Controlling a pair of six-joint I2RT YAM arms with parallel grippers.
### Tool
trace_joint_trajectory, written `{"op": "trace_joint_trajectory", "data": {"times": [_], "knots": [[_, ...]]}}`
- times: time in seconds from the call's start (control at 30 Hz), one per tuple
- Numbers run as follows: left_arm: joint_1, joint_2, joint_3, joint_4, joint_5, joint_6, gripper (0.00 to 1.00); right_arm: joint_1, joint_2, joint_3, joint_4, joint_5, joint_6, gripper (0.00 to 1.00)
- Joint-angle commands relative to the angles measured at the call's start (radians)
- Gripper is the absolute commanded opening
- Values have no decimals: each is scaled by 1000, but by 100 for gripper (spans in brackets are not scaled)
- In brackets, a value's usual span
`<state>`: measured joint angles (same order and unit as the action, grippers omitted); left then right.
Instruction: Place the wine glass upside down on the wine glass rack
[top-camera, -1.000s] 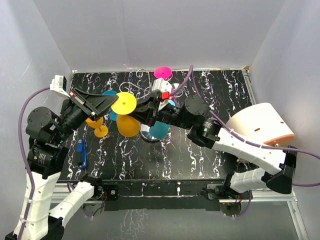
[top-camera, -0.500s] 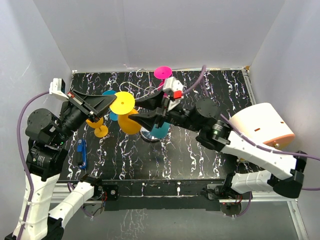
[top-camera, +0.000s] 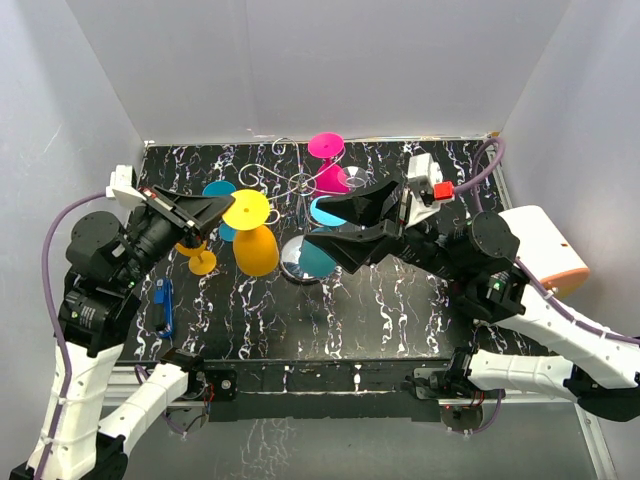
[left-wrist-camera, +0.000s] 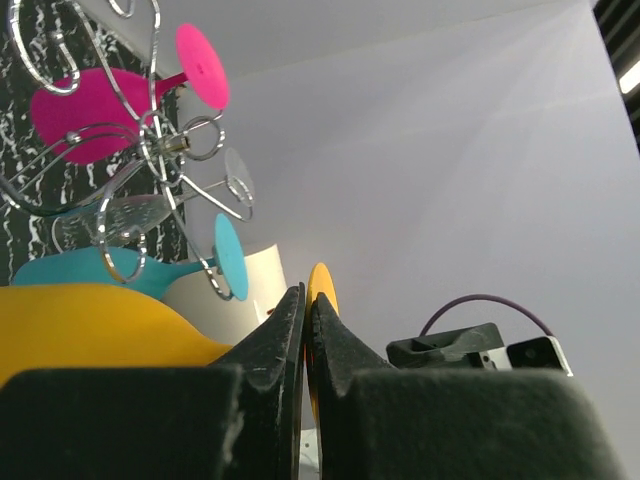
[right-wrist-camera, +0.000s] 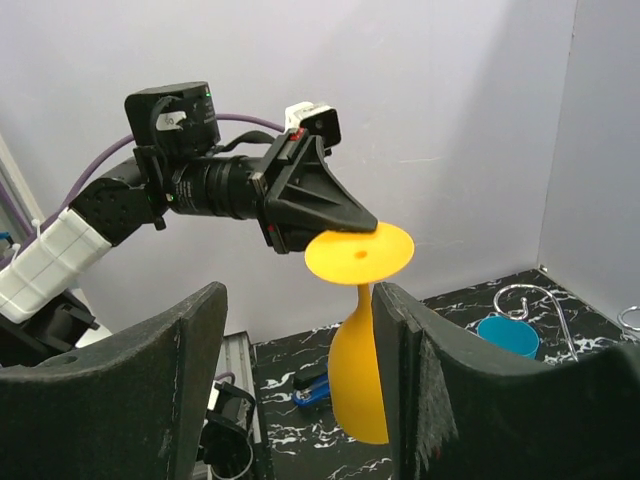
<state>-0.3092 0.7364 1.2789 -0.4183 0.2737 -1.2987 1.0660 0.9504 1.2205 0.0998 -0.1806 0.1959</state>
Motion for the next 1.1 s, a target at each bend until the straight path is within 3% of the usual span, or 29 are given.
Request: {"op": "trace_joint_trajectory", "data": {"times": [0.0, 0.43, 1.07], "knots": [[1, -9, -45, -27, 48, -23, 0, 5, 3, -7, 6, 32, 25, 58], [1, -9, -124, 43, 105, -53, 0, 5, 7, -21, 13, 98, 53, 58], [1, 174, -87, 152, 161, 23, 0, 5, -76, -80, 38, 225, 74, 60]]}}
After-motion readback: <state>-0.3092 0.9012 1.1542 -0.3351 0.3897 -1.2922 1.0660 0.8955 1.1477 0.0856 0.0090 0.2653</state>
